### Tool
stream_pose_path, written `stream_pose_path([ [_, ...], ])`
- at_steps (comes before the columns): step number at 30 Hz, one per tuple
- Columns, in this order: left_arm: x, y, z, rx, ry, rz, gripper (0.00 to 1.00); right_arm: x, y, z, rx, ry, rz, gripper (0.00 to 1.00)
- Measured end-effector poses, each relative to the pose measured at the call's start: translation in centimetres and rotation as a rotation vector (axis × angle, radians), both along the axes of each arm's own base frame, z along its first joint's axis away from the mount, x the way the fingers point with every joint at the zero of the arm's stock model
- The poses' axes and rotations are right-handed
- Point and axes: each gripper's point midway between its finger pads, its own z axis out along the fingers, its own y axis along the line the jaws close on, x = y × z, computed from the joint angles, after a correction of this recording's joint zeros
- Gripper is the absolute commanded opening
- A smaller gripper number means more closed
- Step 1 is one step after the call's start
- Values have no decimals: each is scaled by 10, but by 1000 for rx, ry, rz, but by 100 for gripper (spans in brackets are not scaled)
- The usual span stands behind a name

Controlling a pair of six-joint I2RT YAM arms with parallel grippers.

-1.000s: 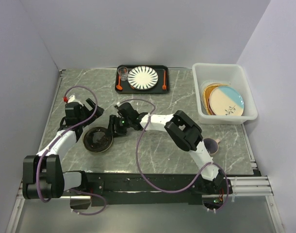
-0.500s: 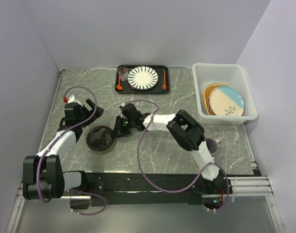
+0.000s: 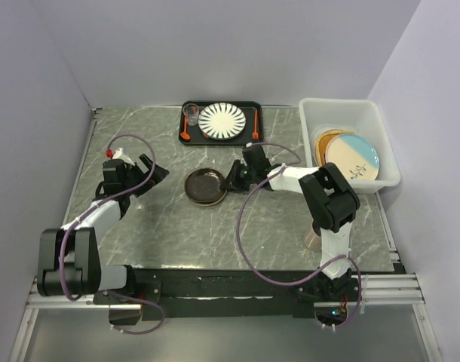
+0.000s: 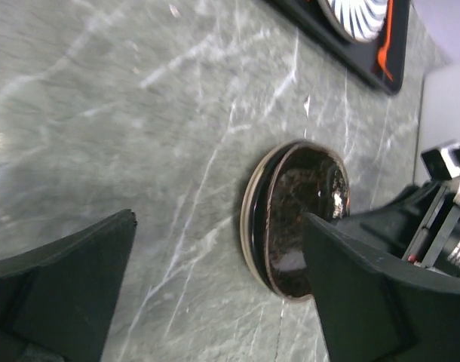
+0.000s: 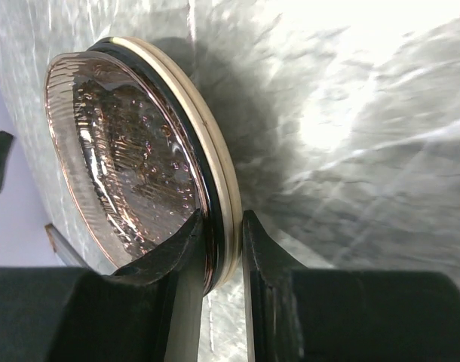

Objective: Place the plates into the plastic bin on the countertop
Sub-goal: Move the plate to the center of the board, then pick up the plate at the center of the board.

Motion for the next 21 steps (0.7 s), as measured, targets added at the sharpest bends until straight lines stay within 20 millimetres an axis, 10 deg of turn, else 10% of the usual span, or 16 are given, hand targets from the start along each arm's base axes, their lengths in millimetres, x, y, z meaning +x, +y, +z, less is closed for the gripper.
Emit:
stream_pose_path([
  [14, -7, -83, -39, -94, 88, -279, 50, 3, -2, 1, -3, -22, 0, 9],
  [21, 3, -87, -58, -69, 126, -286, 23, 3, -2, 0, 7, -28, 3, 15],
])
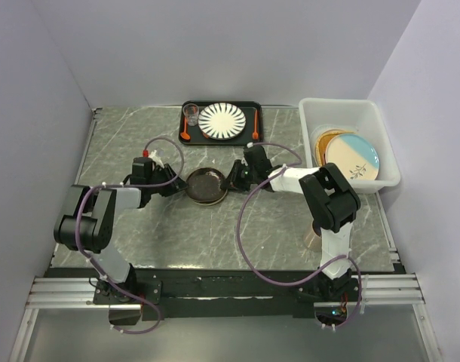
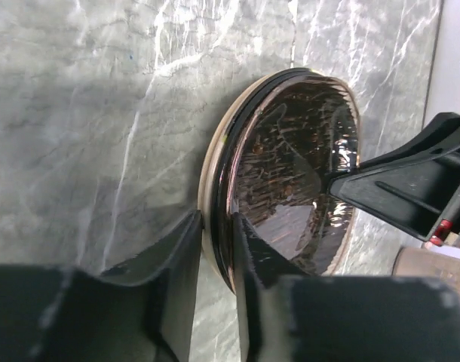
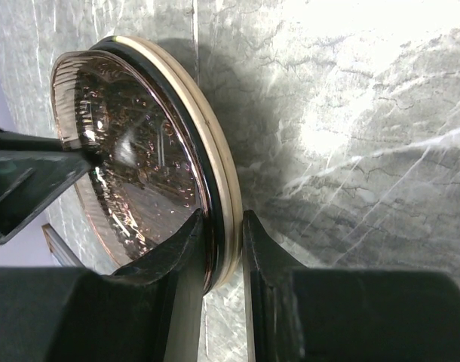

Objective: Place the plates into the plastic bin on the countertop
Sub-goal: Pick up the plate at the center of the board.

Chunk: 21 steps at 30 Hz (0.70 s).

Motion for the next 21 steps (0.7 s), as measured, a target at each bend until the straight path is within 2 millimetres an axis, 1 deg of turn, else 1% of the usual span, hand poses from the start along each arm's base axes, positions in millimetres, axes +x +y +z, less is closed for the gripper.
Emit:
stream_pose_path([
  [1, 1, 0, -3, 1, 7, -3, 21, 0, 0, 0, 1, -1, 0, 29],
  [3, 4, -1, -5, 4, 9, -6, 12, 1, 0, 2, 11, -8, 0, 43],
  [4, 6, -2, -5, 3, 8, -7, 8, 2, -1, 2, 15, -13, 0, 55],
  [5, 9, -2, -5, 5, 2, -10, 3, 2, -3, 3, 15, -19, -1, 60],
  [6, 11, -3, -4, 6, -5, -12, 1, 1, -4, 3, 17, -21, 0, 68],
  [7, 13, -3, -5, 7, -7, -13, 1, -1, -5, 3, 14, -21, -3, 70],
  [10, 15, -4, -4, 4, -15, -14, 1, 0, -7, 13, 25, -49, -1, 75],
  [14, 17, -5, -1, 1, -31, -17, 1, -3, -14, 18, 22, -56, -9, 76],
  [18, 18, -5, 0, 0, -38, -17, 1, -3, -15, 18, 23, -56, -10, 76],
  [21, 16, -5, 1, -1, -40, -18, 1, -6, -16, 18, 26, -56, -10, 76],
])
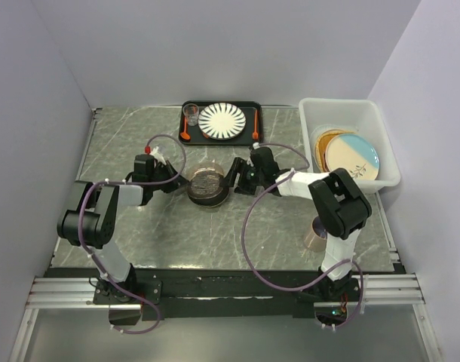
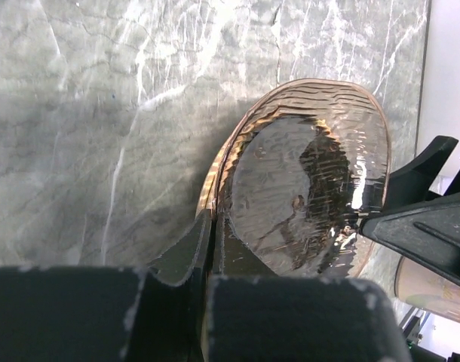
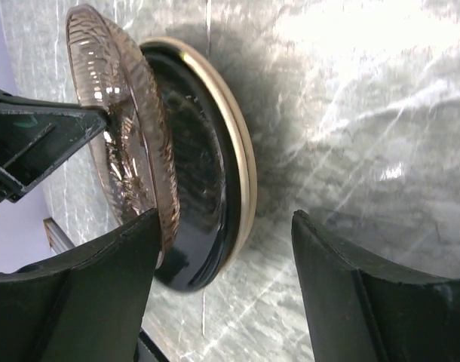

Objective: Place the plates into the plastic bin on the countertop
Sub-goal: Pick up the plate at the center of the board.

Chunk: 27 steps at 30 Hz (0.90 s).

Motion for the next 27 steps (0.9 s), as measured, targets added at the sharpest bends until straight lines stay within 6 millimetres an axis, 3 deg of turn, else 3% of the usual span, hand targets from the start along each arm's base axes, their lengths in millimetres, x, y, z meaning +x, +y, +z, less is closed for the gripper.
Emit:
stream_pose_path([
  [7, -5, 1, 2, 5, 4, 4, 1, -11, -6, 18, 39, -35, -6, 77],
  [15, -12, 3, 7, 6, -7, 9, 1, -6, -1, 60, 120, -139, 2, 77],
  [27, -13, 3, 39, -5, -95, 7, 1, -9, 11, 72, 194, -147, 29, 75],
])
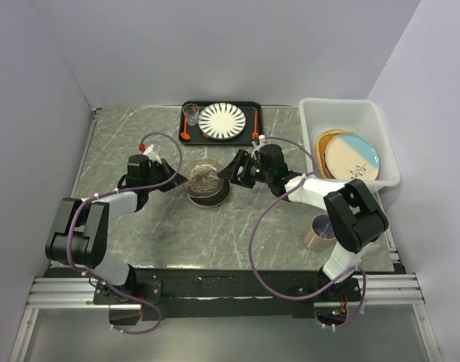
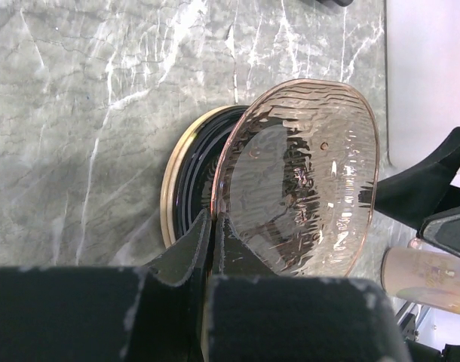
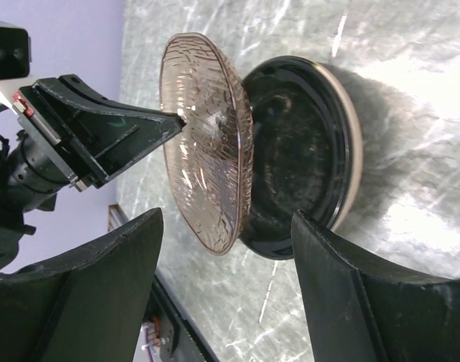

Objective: Place the plates into the plastic bin on the countertop
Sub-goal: Pick up the plate at the center of the board.

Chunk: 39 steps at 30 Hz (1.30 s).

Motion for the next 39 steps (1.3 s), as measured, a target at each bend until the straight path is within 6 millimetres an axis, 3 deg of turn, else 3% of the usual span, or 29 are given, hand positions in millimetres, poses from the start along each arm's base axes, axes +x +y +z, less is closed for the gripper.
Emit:
stream_pose_path([
  [7, -2, -1, 0, -3, 0, -5, 1, -7, 12, -6, 7, 15, 36, 70],
  [9, -5, -1, 0, -7, 2, -11, 1, -9, 18, -12, 4, 30, 51, 64],
  [11, -7, -2, 1, -11, 1, -18, 1, -12, 21, -19, -1, 46, 61, 57],
  [15, -8, -5, 9, -21, -20, -33, 1, -15, 28, -27, 4, 77, 77, 33],
  [21, -12, -8, 14, -26, -41, -56, 1, -18, 33, -28, 26, 94, 99, 14],
  [22, -12, -8, 13, -26, -40, -55, 1, -18, 34, -28, 30, 94, 101, 1],
  [26, -11, -8, 16, -24, -58, -57, 1, -17, 33, -28, 27, 96, 93, 0],
  [29, -11, -7, 19, -23, -68, -56, 11, -17, 33, -27, 31, 91, 94, 0],
  [32, -11, -6, 21, -19, -74, -52, 31, -17, 34, -26, 34, 88, 97, 0],
  [33, -12, -7, 22, -19, -76, -54, 43, -17, 34, -26, 33, 88, 98, 0],
  [36, -13, -8, 25, -19, -90, -59, 65, -17, 34, -26, 33, 87, 98, 0],
  [38, -13, -8, 27, -19, -94, -60, 74, -17, 34, -27, 31, 86, 99, 0],
  [39, -13, -8, 27, -18, -96, -62, 83, -17, 34, -27, 30, 87, 99, 0],
])
